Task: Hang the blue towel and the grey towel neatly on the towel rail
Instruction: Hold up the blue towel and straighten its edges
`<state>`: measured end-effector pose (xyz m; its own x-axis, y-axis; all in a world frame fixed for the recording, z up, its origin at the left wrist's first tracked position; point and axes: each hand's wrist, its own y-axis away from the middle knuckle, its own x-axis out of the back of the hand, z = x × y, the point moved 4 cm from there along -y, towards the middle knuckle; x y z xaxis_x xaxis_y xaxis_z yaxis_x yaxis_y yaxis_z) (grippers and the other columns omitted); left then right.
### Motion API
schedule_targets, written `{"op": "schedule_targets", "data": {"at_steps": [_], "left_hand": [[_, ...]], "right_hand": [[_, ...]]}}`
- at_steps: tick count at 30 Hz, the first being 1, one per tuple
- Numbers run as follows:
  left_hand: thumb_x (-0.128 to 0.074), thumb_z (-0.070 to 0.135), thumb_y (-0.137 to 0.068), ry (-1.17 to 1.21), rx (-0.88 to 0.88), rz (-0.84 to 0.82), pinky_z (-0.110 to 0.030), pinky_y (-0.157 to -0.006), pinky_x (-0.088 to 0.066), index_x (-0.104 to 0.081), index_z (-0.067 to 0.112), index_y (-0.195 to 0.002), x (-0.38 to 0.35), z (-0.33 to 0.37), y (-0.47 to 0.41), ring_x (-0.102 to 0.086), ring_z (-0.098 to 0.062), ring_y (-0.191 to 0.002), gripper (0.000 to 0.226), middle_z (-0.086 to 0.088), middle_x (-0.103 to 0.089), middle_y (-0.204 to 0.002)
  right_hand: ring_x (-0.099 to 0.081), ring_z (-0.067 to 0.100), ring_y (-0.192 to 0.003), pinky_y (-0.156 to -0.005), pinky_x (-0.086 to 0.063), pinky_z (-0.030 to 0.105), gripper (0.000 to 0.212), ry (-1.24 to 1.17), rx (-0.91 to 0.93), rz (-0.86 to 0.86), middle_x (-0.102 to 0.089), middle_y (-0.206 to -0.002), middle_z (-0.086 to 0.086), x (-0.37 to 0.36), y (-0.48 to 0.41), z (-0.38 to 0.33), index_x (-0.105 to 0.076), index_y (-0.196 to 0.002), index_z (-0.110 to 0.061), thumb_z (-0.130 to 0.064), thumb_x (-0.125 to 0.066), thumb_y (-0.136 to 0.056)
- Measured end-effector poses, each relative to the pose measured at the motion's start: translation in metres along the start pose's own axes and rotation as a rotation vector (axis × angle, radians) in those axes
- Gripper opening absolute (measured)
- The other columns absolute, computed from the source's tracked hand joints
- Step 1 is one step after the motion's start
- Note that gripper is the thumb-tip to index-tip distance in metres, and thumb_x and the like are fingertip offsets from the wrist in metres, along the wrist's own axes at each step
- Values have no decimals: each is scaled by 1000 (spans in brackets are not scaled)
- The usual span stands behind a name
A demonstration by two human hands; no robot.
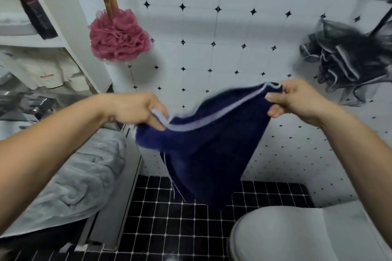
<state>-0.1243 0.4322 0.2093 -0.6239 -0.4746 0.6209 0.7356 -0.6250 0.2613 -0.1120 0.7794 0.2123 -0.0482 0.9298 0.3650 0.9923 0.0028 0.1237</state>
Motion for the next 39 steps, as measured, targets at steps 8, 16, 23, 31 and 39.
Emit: {"op": "schedule_targets", "data": {"at_steps": [8,16,23,31,39], "left_hand": [[-73,2,-82,-106,34,304,-28,-68,-48,-73,13,-75,28,-19,-1,-61,-18,-77,13,-12,-74,-80],[-72,0,-82,118,-30,685,-30,-68,-47,-72,9,-86,49,0,5,-55,-16,-71,10,-13,-65,-78],[-80,4,-74,77,26,867,-9,-47,-40,-61,18,-69,57,-7,15,-49,-1,-52,24,0,-59,-65],[-79,7,-77,32,3,884,-21,-57,-45,-70,4,-85,59,-7,19,-52,-9,-62,12,-10,-64,-76],[-79,4,-76,83,0,860,-25,-60,-47,-69,14,-78,54,-8,15,-52,-10,-61,14,-7,-63,-72]], "right_hand": [[-63,10,-43,-47,-54,19,15,-60,17,63,-64,-49,2,-1,2,7,-63,-87,-3,7,-53,-93],[-62,8,-45,-48,-53,17,12,-168,32,105,-69,-58,-1,5,2,-1,-64,-93,-6,2,-55,-93],[-54,8,-41,-41,-45,17,15,-145,25,156,-64,-52,-1,11,6,-1,-68,-99,4,5,-66,-84],[-42,8,-40,-40,-32,18,76,-210,91,164,-55,-54,4,10,16,-9,-64,-99,12,-26,-88,-38],[-29,6,-43,-46,-20,21,18,-193,101,168,-47,-62,1,17,19,-14,-67,-100,4,6,-66,-82]]}}
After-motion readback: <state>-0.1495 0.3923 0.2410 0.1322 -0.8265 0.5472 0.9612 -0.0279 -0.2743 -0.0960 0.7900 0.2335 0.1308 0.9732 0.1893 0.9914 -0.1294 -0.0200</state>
